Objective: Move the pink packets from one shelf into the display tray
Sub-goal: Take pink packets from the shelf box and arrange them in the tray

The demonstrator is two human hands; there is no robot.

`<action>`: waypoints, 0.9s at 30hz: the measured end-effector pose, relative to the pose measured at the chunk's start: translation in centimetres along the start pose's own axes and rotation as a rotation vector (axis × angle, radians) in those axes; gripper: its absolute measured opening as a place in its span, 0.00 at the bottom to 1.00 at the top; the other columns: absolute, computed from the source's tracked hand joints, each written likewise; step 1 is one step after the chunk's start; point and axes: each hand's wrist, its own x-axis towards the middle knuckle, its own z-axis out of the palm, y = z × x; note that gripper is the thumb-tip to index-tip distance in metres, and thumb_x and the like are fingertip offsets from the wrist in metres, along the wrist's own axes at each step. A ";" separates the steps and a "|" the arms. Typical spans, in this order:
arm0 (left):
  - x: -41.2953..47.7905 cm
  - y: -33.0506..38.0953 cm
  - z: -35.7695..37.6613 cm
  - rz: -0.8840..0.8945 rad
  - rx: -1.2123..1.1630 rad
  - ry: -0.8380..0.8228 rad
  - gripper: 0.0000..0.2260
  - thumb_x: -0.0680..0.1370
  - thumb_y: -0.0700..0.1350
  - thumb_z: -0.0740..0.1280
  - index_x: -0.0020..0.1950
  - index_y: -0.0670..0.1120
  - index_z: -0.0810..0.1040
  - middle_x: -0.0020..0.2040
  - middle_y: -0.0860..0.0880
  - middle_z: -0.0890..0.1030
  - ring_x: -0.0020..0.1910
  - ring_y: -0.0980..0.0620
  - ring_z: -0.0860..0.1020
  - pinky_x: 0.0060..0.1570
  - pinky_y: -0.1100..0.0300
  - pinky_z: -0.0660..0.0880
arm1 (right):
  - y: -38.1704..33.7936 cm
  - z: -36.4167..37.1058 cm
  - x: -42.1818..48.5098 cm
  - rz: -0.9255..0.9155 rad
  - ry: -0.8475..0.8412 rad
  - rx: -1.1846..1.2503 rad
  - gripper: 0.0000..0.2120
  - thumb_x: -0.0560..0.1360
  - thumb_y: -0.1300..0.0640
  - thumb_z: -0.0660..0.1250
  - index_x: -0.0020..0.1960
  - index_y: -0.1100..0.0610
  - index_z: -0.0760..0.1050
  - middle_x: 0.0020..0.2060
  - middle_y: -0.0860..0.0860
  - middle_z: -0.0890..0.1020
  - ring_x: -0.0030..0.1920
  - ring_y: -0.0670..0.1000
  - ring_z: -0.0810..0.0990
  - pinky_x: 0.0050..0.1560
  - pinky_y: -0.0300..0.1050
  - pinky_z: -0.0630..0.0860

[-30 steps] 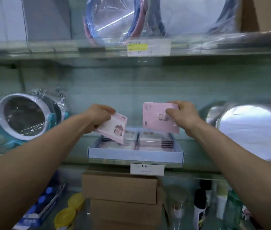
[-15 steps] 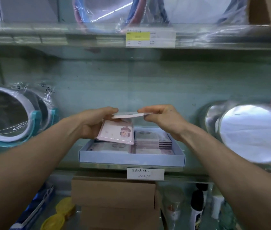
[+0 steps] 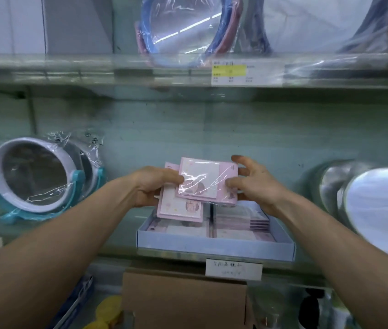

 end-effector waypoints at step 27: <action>2.1 1.5 2.2 0.031 -0.226 0.100 0.03 0.77 0.39 0.66 0.47 0.40 0.77 0.37 0.44 0.83 0.24 0.50 0.81 0.22 0.57 0.78 | -0.4 -2.2 -0.6 0.117 -0.039 -0.256 0.08 0.78 0.63 0.62 0.56 0.61 0.76 0.41 0.56 0.81 0.36 0.48 0.78 0.39 0.41 0.77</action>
